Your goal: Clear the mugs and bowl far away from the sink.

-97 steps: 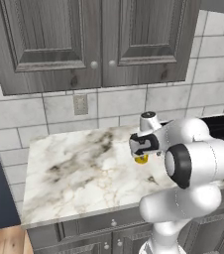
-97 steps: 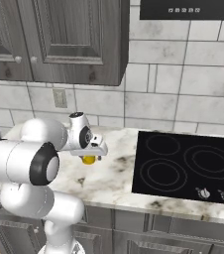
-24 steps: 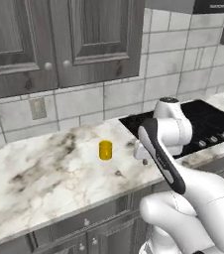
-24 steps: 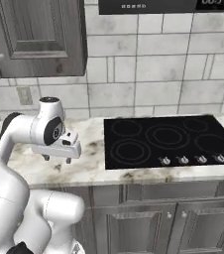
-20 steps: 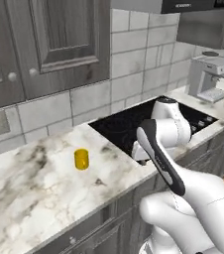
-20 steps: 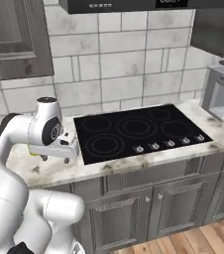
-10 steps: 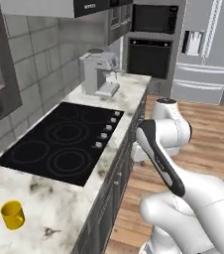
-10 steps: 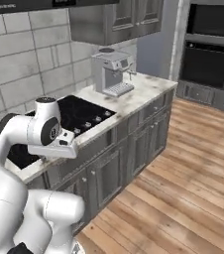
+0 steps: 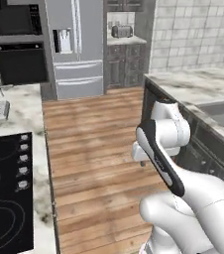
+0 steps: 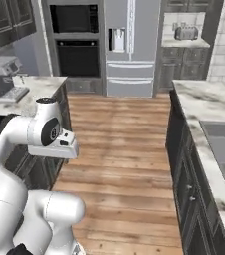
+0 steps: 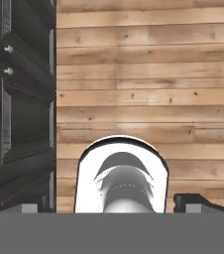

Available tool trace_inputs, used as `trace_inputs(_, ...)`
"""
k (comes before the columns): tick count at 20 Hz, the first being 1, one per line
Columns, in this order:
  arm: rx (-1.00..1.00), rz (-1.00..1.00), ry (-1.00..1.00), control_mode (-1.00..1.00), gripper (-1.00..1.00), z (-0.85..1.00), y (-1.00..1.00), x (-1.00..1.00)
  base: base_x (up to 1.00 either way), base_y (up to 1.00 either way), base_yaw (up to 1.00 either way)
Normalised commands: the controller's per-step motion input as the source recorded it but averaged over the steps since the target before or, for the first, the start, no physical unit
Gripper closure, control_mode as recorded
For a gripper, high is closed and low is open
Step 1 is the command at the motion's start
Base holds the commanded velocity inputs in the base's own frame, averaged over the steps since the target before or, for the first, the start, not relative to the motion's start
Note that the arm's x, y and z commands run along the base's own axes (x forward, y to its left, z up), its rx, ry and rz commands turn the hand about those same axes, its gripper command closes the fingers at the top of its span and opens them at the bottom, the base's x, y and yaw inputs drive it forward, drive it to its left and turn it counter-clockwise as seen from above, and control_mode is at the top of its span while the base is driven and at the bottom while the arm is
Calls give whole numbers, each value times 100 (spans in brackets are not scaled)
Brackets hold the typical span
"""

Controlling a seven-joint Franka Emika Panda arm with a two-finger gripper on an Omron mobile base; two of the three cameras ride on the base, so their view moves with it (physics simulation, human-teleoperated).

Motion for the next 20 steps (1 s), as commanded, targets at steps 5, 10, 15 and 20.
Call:
trace_inputs(5,0,0,0,100,-100,0,0,0,0,-22,-91)
trace_inputs(10,0,0,0,100,-100,0,0,0,0,-21,-91)
trace_inputs(15,0,0,0,100,-100,0,0,0,0,-35,-85)
trace_inputs(20,0,0,0,100,-100,0,0,0,2,-25,-83)
